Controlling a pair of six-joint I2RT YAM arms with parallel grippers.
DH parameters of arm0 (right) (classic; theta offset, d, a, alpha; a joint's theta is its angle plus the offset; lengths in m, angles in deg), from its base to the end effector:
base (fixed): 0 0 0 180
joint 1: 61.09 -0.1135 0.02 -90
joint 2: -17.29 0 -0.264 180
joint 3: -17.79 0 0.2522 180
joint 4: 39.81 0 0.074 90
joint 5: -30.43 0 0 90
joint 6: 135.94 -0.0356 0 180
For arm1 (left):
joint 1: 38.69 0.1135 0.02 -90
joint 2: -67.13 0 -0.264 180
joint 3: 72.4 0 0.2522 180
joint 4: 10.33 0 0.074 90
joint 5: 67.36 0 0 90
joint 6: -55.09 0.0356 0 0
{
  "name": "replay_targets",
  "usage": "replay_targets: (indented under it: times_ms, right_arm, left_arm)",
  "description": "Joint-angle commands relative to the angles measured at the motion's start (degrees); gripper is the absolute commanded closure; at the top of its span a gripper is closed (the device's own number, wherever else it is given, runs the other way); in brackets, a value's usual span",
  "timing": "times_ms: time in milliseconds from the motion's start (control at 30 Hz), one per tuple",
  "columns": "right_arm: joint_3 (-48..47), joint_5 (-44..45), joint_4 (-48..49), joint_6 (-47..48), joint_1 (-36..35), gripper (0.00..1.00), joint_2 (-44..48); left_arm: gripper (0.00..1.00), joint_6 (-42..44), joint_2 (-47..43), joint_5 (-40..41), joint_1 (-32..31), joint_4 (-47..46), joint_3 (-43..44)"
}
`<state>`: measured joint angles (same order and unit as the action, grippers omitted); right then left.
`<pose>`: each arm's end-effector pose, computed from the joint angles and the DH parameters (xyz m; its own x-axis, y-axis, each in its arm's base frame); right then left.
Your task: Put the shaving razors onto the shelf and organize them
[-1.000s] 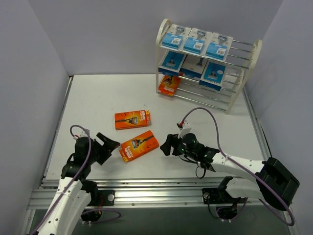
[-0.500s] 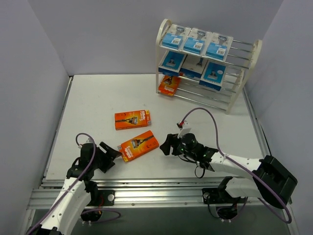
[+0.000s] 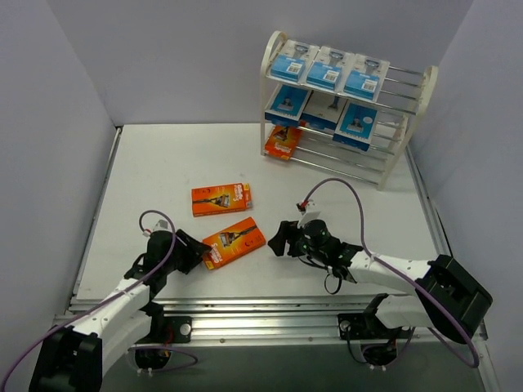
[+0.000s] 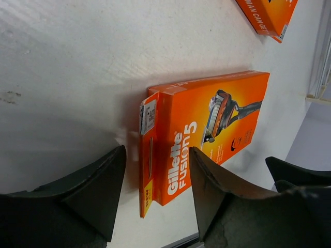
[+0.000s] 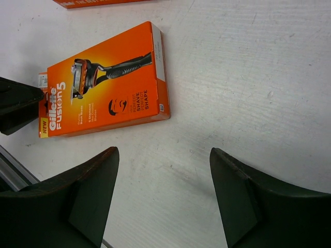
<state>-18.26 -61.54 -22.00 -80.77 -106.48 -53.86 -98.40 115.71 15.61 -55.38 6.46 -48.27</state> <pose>0.1717 0.1758 0.1858 -0.5909 0.2138 -0.7779 -0.4837 0.6778 0.5537 0.1493 -0.0493 0.1350 -0.6158 -0.7426 -0.2634 -0.3985 0.5820 -0.7089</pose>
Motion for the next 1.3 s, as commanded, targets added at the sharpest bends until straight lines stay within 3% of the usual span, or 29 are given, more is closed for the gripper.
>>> replay_targets:
  times_ms: [0, 33, 367, 700, 1267]
  right_arm:
    - [-0.3, -0.6, 2.2, 0.1, 0.8, 0.34, 0.0]
    - [-0.2, -0.7, 2.1, 0.2, 1.0, 0.34, 0.1]
    - [0.8, -1.9, 1.9, 0.4, 2.8, 0.34, 1.0]
    - [0.8, -2.2, 1.6, 0.6, 3.3, 0.34, 1.2]
    - [-4.6, -0.3, -10.4, 4.1, 6.5, 0.33, 10.4]
  left_arm:
    - [0.40, 0.2, 3.1, 3.7, -1.2, -5.3, -1.9]
    - [0.47, 0.3, 3.0, 3.9, -1.3, -5.5, -2.1]
    - [0.69, 0.8, -3.2, 5.8, -1.4, -5.7, -4.6]
    - [0.97, 0.5, 3.8, 4.4, -2.1, -12.7, -4.6]
    - [0.98, -0.2, 6.1, 2.2, -3.9, -14.4, -0.4]
